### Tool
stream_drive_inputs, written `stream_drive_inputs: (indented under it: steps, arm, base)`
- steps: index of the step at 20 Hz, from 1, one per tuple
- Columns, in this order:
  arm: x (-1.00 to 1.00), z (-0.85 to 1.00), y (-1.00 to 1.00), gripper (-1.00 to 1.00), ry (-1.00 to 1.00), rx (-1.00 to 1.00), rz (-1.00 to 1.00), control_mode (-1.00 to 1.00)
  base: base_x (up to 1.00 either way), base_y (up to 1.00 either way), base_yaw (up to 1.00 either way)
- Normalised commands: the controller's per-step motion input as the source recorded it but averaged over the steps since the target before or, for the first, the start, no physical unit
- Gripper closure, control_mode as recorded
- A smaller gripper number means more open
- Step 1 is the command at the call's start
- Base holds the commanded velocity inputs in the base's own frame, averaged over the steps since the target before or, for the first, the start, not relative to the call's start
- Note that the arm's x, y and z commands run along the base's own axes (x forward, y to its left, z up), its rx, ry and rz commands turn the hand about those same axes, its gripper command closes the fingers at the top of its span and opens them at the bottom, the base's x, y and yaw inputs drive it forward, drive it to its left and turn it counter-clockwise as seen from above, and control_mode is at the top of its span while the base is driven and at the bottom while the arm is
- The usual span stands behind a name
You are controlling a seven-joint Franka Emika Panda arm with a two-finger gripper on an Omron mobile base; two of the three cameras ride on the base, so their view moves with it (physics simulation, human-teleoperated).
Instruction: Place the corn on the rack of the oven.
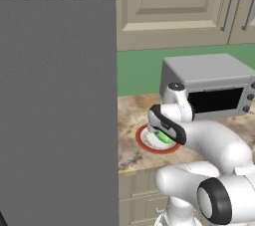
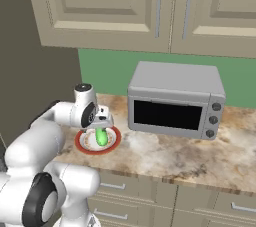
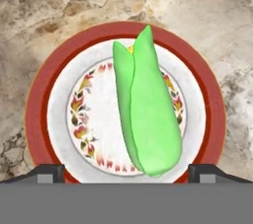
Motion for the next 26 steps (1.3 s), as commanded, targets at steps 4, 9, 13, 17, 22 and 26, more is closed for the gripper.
stream_drive_inputs:
  steps: [4,9,13,17,22,26]
  arm:
    - [0.13,-0.39,-0.18,-1.00,0.00,0.00,0.00,-1.00]
    - [0.24,-0.35,-0.02,-1.00,0.00,0.00,0.00,-1.00]
    - [0.26,-0.26,-0.12,-1.00,0.00,0.00,0.00,-1.00]
    - [0.00,-0.12,0.00,1.00,0.00,0.00,0.00,-1.00]
    - [0.00,-0.09,0.00,1.00,0.00,0.00,0.00,-1.00]
    - [-0.17,0.33,0.00,1.00,-0.04,0.00,-0.03,-1.00]
  base:
    - [0.00,0.00,0.00]
    - [0.00,0.00,0.00]
    - [0.00,0.00,0.00]
    - [0.00,0.00,0.00]
    - [0.00,0.00,0.00]
    - [0.00,0.00,0.00]
